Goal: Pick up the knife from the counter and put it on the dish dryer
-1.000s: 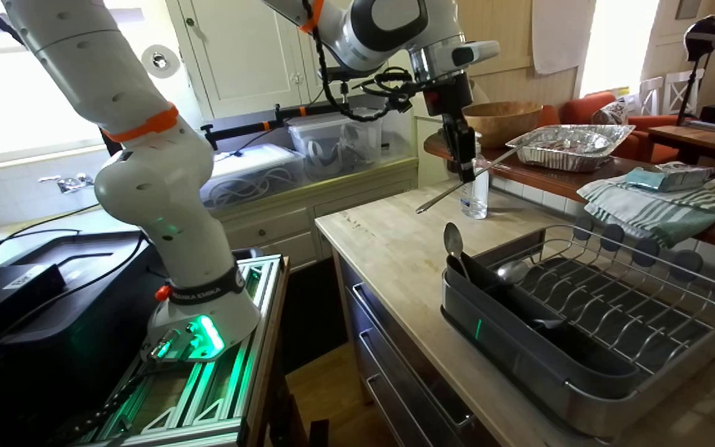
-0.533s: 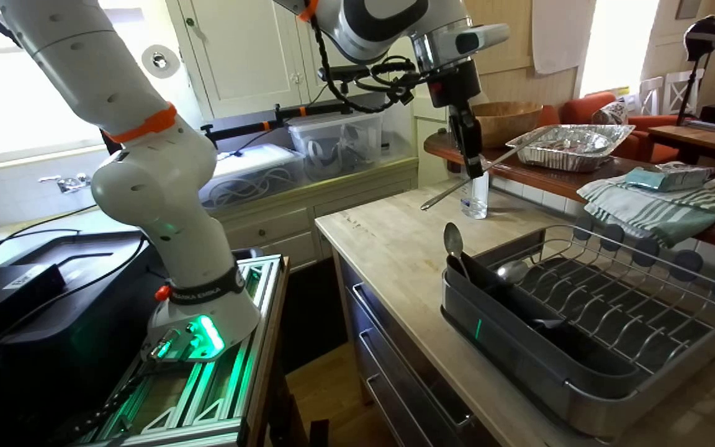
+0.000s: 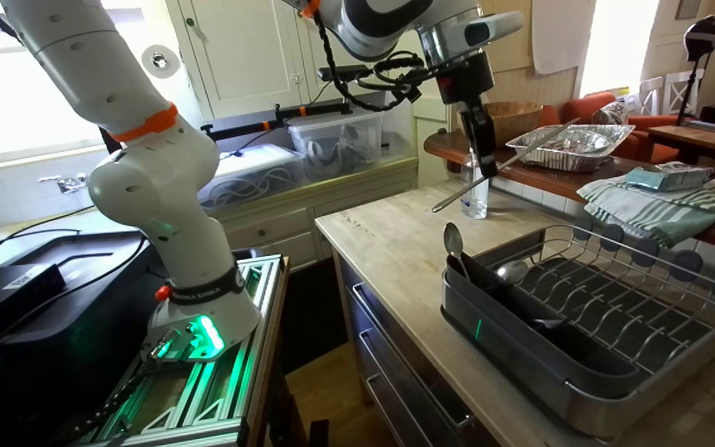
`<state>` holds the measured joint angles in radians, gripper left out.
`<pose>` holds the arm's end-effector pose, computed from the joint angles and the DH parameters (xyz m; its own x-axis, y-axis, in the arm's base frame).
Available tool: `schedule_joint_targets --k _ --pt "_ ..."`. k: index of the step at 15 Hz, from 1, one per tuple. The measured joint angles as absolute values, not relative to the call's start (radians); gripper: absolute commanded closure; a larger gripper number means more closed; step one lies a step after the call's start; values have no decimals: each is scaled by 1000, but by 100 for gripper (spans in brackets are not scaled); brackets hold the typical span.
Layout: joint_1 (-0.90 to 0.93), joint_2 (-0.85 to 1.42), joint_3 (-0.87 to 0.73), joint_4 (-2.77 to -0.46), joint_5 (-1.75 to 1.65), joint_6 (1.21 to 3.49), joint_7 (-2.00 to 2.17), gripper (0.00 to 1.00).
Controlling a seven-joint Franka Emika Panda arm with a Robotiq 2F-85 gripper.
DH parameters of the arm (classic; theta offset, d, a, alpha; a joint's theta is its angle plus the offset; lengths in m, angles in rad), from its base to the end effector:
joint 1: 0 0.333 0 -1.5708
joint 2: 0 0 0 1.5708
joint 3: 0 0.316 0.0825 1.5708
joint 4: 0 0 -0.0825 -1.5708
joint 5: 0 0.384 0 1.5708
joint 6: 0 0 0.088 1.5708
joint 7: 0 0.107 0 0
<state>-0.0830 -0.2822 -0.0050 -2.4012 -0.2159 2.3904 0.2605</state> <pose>0.4735 -0.0437 0.4504 0.9386 -0.1837 0.2920 -0.2238 -0.9684 0.1100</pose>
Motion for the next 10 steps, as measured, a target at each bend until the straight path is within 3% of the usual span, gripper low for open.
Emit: schedule_joint_targets --k 10 --pt "-149 -217 -41 -2380 -221 2525 254 96"
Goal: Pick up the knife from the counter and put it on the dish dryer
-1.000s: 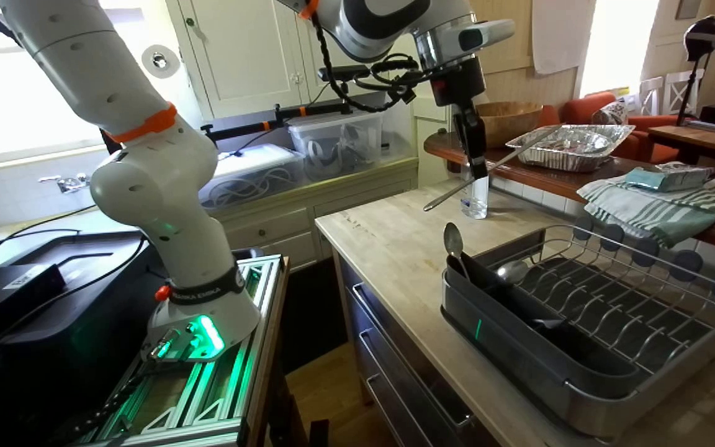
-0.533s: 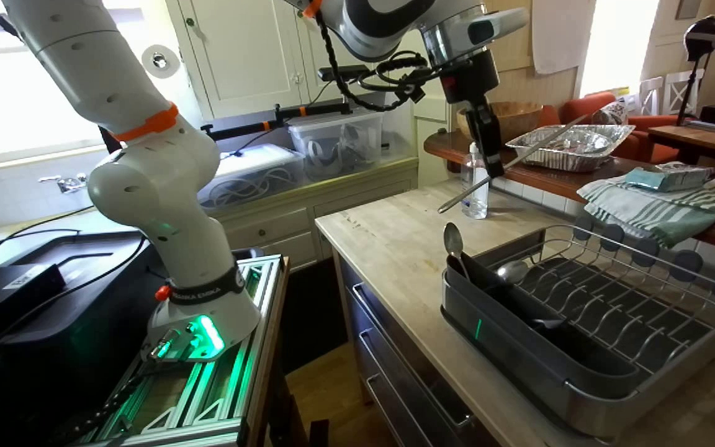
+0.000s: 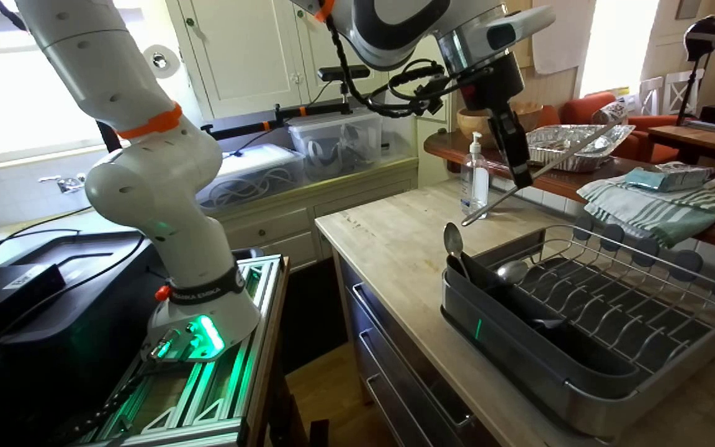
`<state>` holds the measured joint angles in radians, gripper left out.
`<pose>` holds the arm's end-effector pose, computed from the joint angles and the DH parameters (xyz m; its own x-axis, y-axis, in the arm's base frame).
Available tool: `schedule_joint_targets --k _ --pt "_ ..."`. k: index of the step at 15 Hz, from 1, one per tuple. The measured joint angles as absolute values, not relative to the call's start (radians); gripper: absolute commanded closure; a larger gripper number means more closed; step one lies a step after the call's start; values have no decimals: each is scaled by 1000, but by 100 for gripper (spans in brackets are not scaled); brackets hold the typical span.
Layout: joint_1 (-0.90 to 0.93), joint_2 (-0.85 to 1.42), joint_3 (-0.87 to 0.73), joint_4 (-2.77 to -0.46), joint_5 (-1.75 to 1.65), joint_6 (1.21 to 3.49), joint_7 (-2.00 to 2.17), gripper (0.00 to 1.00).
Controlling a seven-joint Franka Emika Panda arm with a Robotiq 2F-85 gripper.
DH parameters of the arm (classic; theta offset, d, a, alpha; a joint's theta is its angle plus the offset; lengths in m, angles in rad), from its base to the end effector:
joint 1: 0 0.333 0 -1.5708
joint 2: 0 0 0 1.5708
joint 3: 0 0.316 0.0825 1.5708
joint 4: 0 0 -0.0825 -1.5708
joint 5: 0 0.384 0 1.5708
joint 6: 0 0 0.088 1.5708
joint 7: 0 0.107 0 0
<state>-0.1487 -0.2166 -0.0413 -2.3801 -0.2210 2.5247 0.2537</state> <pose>0.4886 -0.0923 0.4440 0.8950 -0.2477 0.3710 -0.2975 -0.9511 0.0827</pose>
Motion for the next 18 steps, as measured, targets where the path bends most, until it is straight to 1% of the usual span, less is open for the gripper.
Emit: schedule_joint_targets --k 9,18 --pt "-201 -134 -84 -2380 -250 2643 262 96" --pt "-254 -129 -129 -2380 -279 2699 304 96"
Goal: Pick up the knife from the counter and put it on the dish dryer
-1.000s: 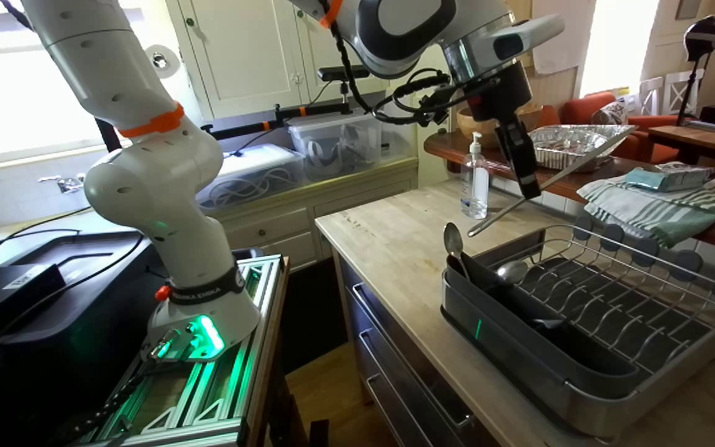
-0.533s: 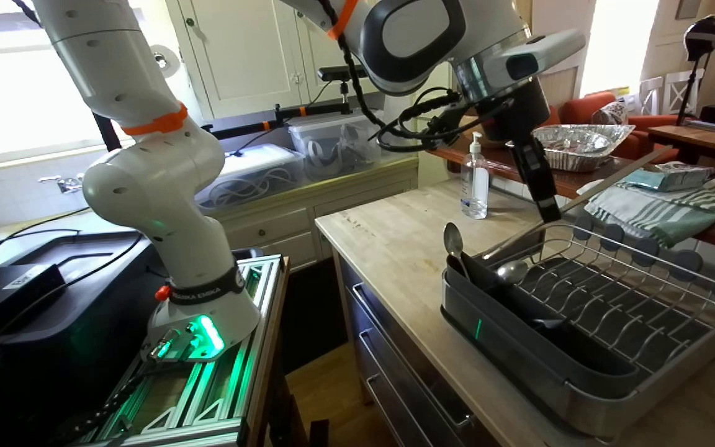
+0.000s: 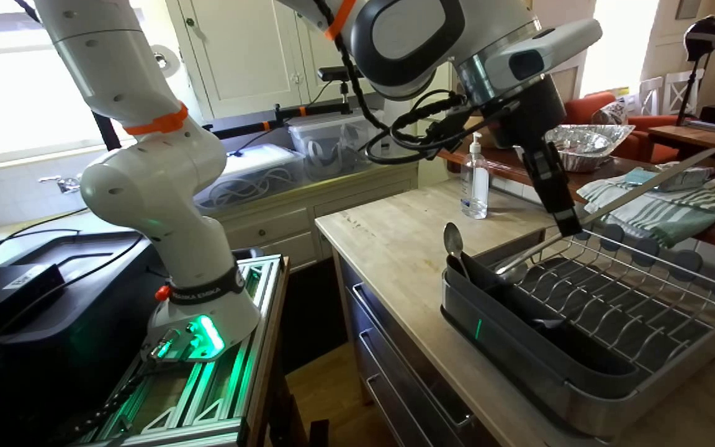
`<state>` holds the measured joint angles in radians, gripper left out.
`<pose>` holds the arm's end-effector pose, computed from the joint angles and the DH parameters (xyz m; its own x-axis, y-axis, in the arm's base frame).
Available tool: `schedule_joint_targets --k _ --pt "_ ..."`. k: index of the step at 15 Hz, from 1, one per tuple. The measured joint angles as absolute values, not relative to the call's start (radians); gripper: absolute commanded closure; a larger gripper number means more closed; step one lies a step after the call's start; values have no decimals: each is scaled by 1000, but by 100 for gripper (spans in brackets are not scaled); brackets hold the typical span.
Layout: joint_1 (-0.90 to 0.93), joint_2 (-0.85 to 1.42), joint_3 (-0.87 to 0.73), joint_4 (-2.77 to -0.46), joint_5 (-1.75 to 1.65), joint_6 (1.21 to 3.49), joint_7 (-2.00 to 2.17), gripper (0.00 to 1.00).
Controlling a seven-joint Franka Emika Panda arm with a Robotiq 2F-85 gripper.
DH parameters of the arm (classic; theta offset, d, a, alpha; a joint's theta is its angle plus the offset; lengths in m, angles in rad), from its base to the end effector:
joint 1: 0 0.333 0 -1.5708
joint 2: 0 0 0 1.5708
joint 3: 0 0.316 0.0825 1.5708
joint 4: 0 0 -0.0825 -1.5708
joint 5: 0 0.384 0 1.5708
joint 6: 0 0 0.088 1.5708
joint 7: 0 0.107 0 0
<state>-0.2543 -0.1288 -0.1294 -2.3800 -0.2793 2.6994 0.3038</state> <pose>0.4821 -0.1856 0.4198 0.8055 -0.3859 0.4498 -0.4611 -0.8848 0.0666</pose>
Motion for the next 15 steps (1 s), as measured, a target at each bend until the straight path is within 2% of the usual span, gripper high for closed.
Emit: schedule_joint_targets --k 10,11,15 --pt "-317 -128 -147 -2380 -328 2784 423 96" --pt "-319 -128 -150 -2380 -328 2788 424 84" --pt "-313 -127 -151 -2380 -308 2796 419 84"
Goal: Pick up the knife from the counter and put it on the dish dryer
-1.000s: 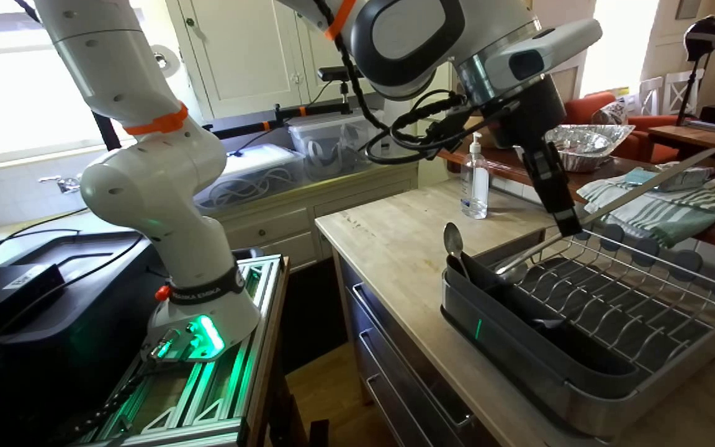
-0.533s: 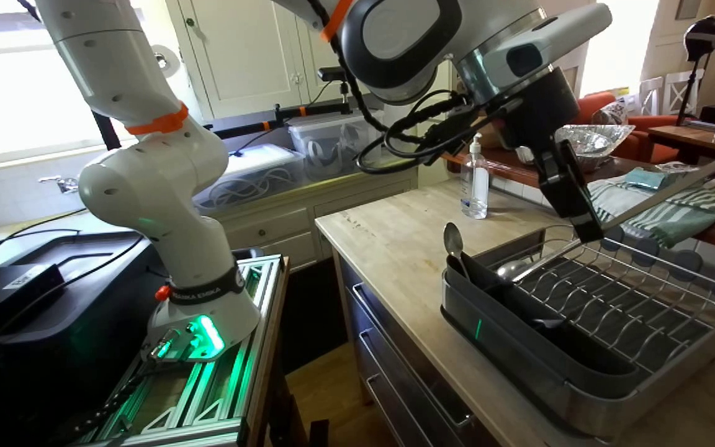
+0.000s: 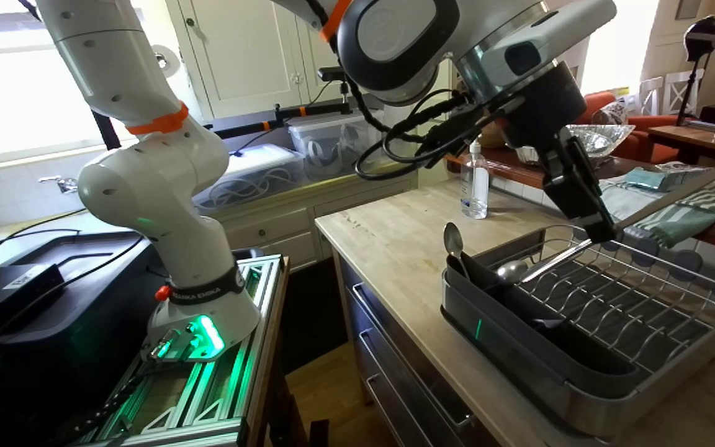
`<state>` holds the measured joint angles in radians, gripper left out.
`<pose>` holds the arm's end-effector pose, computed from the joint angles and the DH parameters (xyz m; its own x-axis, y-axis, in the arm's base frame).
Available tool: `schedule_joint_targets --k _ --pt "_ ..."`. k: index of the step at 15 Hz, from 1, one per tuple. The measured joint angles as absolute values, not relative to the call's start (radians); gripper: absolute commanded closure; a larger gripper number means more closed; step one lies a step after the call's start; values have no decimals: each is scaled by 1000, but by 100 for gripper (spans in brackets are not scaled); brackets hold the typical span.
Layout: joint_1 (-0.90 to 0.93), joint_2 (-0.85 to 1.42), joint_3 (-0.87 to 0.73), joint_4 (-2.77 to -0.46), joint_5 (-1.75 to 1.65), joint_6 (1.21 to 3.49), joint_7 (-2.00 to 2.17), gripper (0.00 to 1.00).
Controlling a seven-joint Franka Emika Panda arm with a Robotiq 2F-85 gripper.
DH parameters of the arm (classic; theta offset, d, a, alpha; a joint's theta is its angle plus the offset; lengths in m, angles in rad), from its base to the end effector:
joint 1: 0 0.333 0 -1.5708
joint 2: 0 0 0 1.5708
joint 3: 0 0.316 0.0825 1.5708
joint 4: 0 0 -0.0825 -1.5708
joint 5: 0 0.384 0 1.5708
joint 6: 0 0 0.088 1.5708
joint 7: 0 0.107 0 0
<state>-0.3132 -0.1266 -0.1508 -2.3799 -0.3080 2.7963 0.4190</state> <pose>0.4720 -0.2218 0.4304 0.6860 -0.4957 0.5326 -0.5857 -0.8105 0.0002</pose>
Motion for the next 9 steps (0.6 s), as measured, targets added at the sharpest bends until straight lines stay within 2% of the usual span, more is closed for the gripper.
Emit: schedule_joint_targets --k 4,5,9 --pt "-313 -126 -151 -2380 -307 2797 419 84" --pt "-313 -126 -151 -2380 -307 2797 419 96" --pt "-315 -126 -151 -2379 -309 2797 422 96"
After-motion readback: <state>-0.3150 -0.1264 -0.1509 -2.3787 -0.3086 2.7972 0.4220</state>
